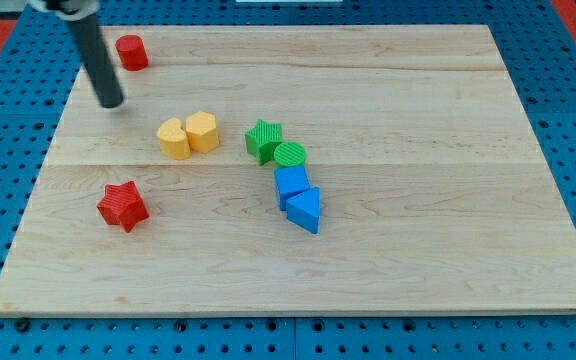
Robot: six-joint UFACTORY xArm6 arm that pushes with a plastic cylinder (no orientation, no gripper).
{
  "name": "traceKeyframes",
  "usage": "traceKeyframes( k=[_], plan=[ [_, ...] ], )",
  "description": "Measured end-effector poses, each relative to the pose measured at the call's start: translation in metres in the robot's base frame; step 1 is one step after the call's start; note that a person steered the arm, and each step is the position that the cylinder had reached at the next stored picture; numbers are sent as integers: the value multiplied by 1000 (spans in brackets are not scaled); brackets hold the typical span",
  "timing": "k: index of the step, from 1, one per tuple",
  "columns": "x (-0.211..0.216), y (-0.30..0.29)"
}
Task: Separate the yellow blocks
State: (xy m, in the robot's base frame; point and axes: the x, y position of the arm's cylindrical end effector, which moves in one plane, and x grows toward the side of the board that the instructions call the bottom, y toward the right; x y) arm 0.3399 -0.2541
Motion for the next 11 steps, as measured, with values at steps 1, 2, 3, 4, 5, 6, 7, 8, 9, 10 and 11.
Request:
traceKeyframes(
  k=[1,2,3,4,5,6,7,8,9,10,11],
  plan=[
    [-23,-50],
    [-52,-35],
    [-51,27],
    [-4,-3],
    [50,-29],
    [42,-24],
    [97,76],
    [96,147],
    [53,139],
    [44,186],
    [48,208]
  ],
)
